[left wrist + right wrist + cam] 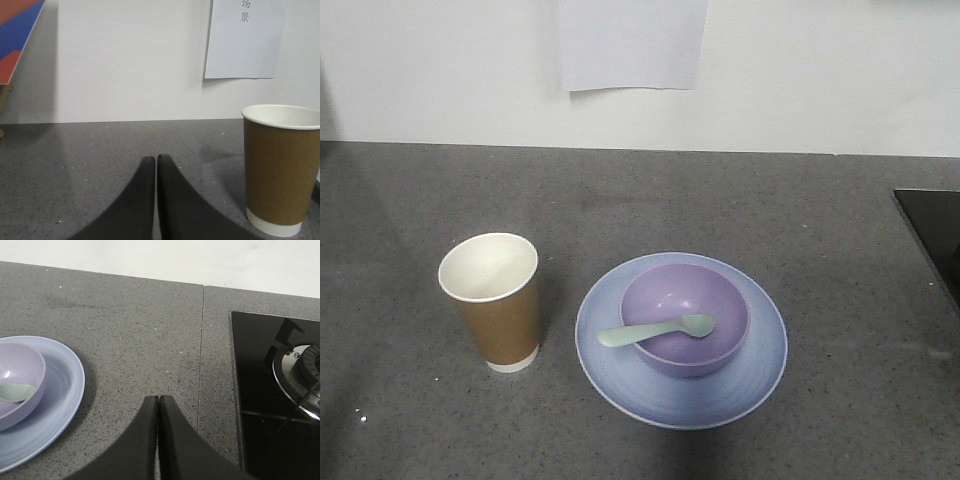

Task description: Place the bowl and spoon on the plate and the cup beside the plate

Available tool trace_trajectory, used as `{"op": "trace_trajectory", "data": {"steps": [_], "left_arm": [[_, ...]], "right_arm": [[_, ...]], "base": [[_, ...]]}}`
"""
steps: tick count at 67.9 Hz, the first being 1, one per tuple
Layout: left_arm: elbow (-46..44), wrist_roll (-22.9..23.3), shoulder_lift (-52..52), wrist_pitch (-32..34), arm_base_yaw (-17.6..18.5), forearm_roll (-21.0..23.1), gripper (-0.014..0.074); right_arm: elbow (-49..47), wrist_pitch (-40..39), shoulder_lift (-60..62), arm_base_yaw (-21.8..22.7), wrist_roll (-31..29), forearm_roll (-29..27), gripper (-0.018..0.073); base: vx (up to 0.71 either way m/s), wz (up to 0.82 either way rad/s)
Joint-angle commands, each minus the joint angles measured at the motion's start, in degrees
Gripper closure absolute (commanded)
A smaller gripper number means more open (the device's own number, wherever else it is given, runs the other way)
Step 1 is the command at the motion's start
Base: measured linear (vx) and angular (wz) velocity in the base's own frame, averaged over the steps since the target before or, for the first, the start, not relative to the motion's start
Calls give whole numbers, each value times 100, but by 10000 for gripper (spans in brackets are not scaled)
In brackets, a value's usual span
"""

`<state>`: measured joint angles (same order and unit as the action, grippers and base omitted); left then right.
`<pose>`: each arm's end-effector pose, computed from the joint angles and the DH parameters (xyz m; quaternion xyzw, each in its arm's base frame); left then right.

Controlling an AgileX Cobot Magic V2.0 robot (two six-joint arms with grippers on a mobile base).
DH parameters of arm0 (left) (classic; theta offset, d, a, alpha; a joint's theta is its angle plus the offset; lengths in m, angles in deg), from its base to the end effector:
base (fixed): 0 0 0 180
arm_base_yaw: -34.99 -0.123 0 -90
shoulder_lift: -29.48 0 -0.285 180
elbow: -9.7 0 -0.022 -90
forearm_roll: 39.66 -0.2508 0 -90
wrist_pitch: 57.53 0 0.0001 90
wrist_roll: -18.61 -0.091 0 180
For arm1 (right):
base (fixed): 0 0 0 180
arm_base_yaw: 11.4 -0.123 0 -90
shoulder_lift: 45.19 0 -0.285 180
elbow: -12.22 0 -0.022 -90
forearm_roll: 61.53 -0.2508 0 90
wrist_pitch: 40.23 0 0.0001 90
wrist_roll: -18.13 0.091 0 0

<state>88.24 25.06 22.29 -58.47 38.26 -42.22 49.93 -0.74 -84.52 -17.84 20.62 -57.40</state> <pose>0.0565 -0.0032 0.2045 -0.0040 0.6862 -0.0452 0.7260 0.1002 0.0071 0.3407 -0.0409 0.8490 0.0069 0.5267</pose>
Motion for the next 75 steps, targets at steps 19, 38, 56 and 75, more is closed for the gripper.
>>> {"op": "trace_trajectory", "data": {"steps": [19, 38, 56, 75], "left_arm": [[-100, 16, 82, 454, -4, 40, 603], [-100, 16, 82, 454, -4, 40, 603], [-100, 16, 82, 454, -4, 40, 603], [-100, 16, 82, 454, -4, 40, 603]], "right_arm": [[-160, -372, -27, 40, -28, 55, 570], [-160, -372, -27, 40, -28, 55, 570], [175, -750, 278, 40, -35, 144, 570], [2049, -3125, 1405, 237, -41, -24, 570]], "base": [[0, 0], [0, 0], [0, 0], [0, 0]]}}
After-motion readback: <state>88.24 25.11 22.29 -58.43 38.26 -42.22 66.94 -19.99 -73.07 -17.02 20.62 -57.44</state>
